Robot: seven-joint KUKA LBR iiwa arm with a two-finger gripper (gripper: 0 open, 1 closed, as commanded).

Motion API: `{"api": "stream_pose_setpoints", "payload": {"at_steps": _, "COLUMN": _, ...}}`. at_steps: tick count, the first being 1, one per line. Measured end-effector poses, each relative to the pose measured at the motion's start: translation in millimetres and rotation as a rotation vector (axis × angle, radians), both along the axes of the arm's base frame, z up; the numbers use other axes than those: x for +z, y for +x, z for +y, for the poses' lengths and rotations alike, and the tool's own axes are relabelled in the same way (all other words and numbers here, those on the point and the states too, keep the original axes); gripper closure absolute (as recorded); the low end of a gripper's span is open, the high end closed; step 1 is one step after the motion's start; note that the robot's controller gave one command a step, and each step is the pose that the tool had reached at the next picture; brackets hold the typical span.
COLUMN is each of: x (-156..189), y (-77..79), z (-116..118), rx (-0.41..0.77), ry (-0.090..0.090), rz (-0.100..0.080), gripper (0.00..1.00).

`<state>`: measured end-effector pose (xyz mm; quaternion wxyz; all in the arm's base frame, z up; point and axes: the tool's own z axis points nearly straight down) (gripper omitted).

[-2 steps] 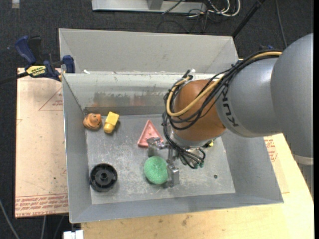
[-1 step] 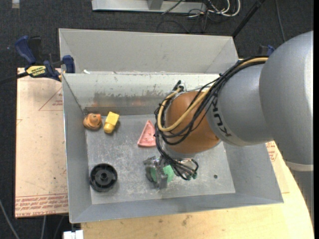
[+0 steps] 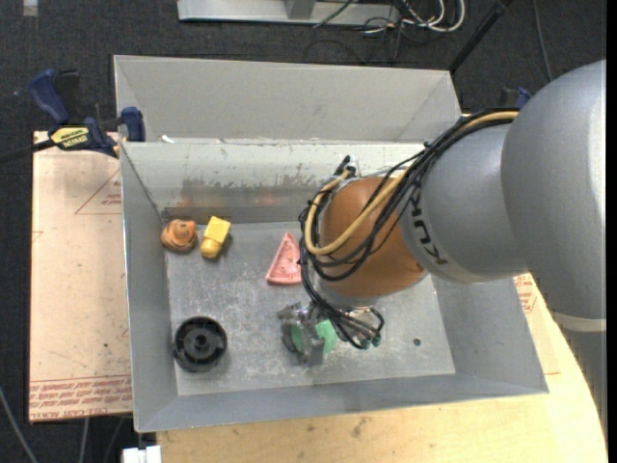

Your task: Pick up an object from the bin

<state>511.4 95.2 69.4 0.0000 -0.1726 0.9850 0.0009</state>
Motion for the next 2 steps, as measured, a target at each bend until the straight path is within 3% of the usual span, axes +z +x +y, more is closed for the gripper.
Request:
{"api": "stream_pose_setpoints", "payload": {"at_steps": 1, "x": 8, "y": -1.4, "z": -3, "rx": 0.007, "ry": 0.000, "rz": -0.001, "gripper": 1.00}}
{"api": "stream_pose_setpoints", "payload": {"at_steps": 2, "x": 9, "y": 28.5, "z": -15, "rx": -0.005, "ry": 0.000, "rz": -0.002, "gripper": 1.00}}
